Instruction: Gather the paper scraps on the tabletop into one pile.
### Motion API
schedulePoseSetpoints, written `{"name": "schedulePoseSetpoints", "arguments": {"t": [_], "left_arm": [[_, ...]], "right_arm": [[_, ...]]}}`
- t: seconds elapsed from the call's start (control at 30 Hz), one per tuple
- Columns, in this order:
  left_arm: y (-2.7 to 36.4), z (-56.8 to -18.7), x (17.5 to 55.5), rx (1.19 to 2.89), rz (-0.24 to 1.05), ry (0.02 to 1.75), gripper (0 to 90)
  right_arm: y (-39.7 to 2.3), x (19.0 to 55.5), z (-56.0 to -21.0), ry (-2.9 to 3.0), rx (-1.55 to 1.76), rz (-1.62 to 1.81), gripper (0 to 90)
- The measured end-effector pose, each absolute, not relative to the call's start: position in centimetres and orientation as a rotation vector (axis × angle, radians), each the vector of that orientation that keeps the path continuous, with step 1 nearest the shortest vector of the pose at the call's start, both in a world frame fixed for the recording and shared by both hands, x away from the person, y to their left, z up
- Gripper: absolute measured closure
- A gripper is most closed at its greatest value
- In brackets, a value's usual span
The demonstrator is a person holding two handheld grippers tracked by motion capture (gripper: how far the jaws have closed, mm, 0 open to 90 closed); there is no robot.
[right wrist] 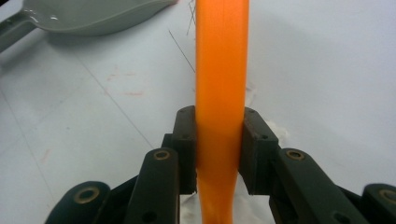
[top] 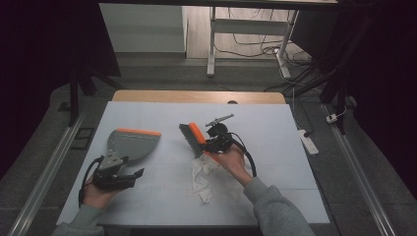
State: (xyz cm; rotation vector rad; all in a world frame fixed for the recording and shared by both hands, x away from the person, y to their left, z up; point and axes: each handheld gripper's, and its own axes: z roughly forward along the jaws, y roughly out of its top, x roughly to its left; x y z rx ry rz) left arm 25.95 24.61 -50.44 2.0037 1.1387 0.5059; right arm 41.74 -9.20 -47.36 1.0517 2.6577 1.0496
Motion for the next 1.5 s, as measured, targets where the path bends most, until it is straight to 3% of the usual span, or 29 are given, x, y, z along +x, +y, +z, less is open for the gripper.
{"name": "schedulePoseSetpoints", "arguments": {"t": [0.4,0.87,1.2,1.5], "left_arm": [[24.8,-50.4,25.9,1.994,0.507,1.149,26.1],[24.9,-50.4,25.9,1.996,0.509,1.151,26.1],[25.2,-50.6,25.8,1.991,0.507,1.16,26.2],[25.3,-50.7,25.8,1.992,0.501,1.164,26.2]], "right_arm": [[-9.6,39.1,-42.2,2.627,0.888,1.205,70.1],[-5.8,35.8,-46.6,2.899,0.727,1.008,70.1],[-9.6,38.6,-46.5,2.762,0.876,0.942,70.1],[-11.4,38.1,-44.7,2.703,0.851,0.996,70.1]]}}
